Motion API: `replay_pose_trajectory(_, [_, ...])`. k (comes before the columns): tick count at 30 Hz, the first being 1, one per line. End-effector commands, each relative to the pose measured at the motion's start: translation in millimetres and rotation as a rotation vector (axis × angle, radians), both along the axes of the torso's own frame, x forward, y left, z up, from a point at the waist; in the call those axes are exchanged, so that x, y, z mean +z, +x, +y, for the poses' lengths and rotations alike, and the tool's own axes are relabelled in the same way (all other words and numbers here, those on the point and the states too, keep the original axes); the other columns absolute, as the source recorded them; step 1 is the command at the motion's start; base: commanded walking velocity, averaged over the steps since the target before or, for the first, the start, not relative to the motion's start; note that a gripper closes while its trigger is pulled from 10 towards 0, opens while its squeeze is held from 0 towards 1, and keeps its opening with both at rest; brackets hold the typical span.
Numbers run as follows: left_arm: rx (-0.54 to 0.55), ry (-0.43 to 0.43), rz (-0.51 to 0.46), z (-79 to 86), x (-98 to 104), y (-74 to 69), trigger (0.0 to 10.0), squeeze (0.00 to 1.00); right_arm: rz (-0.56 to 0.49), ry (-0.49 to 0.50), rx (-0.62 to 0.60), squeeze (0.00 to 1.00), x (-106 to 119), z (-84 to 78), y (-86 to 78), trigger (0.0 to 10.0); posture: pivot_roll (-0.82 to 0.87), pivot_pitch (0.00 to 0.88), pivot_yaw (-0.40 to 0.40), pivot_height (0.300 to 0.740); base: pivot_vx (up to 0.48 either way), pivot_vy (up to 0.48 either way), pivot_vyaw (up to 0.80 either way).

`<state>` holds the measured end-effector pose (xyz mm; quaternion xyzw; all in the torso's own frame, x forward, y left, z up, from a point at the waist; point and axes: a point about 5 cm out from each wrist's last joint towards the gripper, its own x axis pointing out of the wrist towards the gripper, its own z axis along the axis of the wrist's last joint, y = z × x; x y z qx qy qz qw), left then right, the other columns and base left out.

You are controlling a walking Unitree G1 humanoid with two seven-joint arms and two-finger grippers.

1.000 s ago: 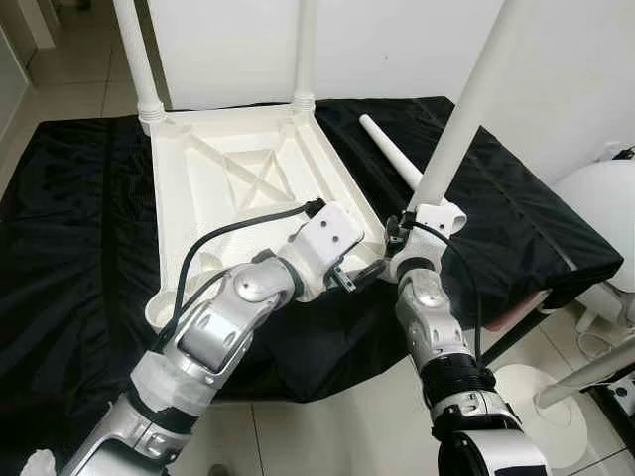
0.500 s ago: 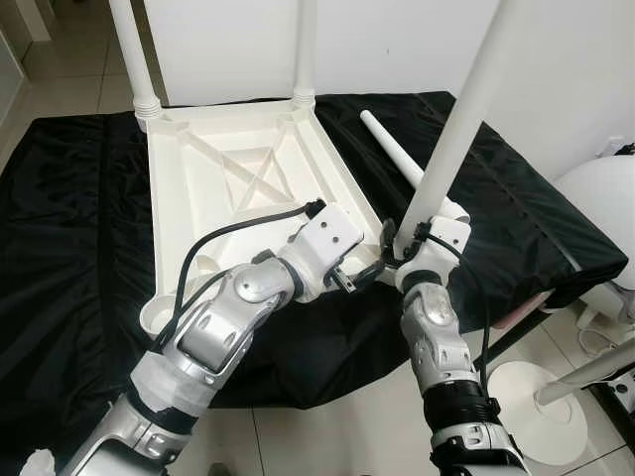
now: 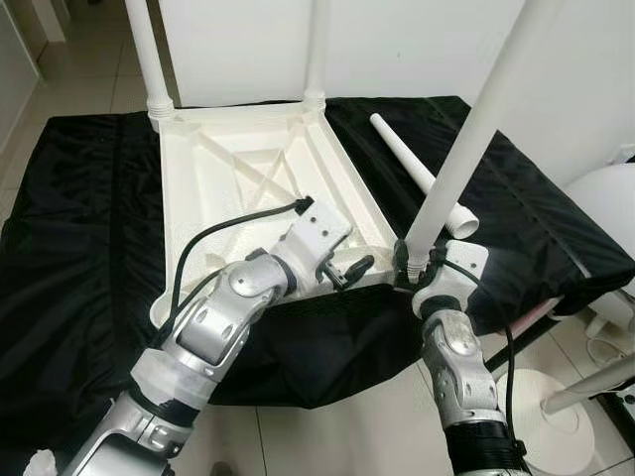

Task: Building children table

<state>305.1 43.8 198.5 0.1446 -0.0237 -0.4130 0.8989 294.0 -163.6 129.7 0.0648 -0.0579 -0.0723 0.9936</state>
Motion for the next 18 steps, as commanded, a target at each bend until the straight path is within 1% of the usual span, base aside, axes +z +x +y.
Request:
replay_pose_trajectory(1, [0.002, 0.003, 0.01, 3.0, -2, 2.4, 10.0, 0.0, 0.034, -0.013, -0.052, 0.0, -10, -14.9, -7.6, 10.0, -0.01, 0.041, -0.023, 0.74, 0.0, 0.0, 0.0])
replay_pose_trajectory(2, [0.037, -0.001, 0.015, 8.9, -4, 5.2, 10.0, 0.0, 0.012, -0.014, -0.037, 0.0, -9, -16.0, -14.3, 10.0, -0.01, 0.044, -0.019, 0.74, 0.0, 0.0, 0.0])
replay_pose_trajectory(3, [0.052, -0.004, 0.017, 11.1, -4, 6.6, 10.0, 0.0, 0.008, -0.015, -0.028, 0.0, -8, -16.0, -17.1, 10.0, -0.01, 0.044, -0.019, 0.74, 0.0, 0.0, 0.0])
replay_pose_trajectory(7, [0.089, -0.016, 0.018, 15.9, -4, 10.2, 10.0, 0.0, 0.01, -0.012, -0.026, 0.0, -9, -17.0, -21.4, 10.0, -0.02, 0.049, -0.014, 0.74, 0.0, 0.0, 0.0])
replay_pose_trajectory(9, [0.205, -0.099, 0.046, 29.0, -6, 17.8, 10.0, 0.0, 0.051, -0.024, -0.043, 0.0, -19, -24.0, -27.7, 10.0, -0.02, 0.051, -0.012, 0.74, 0.0, 0.0, 0.0])
replay_pose_trajectory(10, [0.205, -0.099, 0.046, 29.0, -6, 17.8, 10.0, 0.0, 0.051, -0.024, -0.043, 0.0, -19, -24.0, -27.7, 10.0, -0.02, 0.051, -0.012, 0.74, 0.0, 0.0, 0.0])
replay_pose_trajectory(12, [0.307, -0.202, 0.078, 41.0, -9, 22.3, 10.0, 0.0, 0.066, -0.043, -0.053, 0.0, -24, -29.8, -32.3, 10.0, -0.02, 0.058, -0.011, 0.74, 0.0, 0.0, 0.0])
replay_pose_trajectory(14, [0.307, -0.202, 0.078, 41.0, -9, 22.3, 10.0, 0.0, 0.066, -0.043, -0.053, 0.0, -24, -29.8, -32.3, 10.0, -0.02, 0.058, -0.011, 0.74, 0.0, 0.0, 0.0])
replay_pose_trajectory(16, [0.371, -0.315, 0.093, 48.6, -11, 21.3, 10.0, 0.0, 0.01, -0.051, -0.053, 0.0, -17, -32.1, -34.7, 10.0, -0.03, 0.075, -0.003, 0.74, 0.0, 0.0, 0.0])
replay_pose_trajectory(17, [0.388, -0.358, 0.089, 50.6, -12, 19.4, 10.0, 0.0, -0.022, -0.055, -0.049, 0.0, -12, -32.2, -36.0, 10.0, -0.03, 0.076, -0.001, 0.74, 0.0, 0.0, 0.0])
replay_pose_trajectory(18, [0.388, -0.358, 0.089, 50.6, -12, 19.4, 10.0, 0.0, -0.022, -0.055, -0.049, 0.0, -12, -32.2, -36.0, 10.0, -0.03, 0.076, -0.001, 0.74, 0.0, 0.0, 0.0])
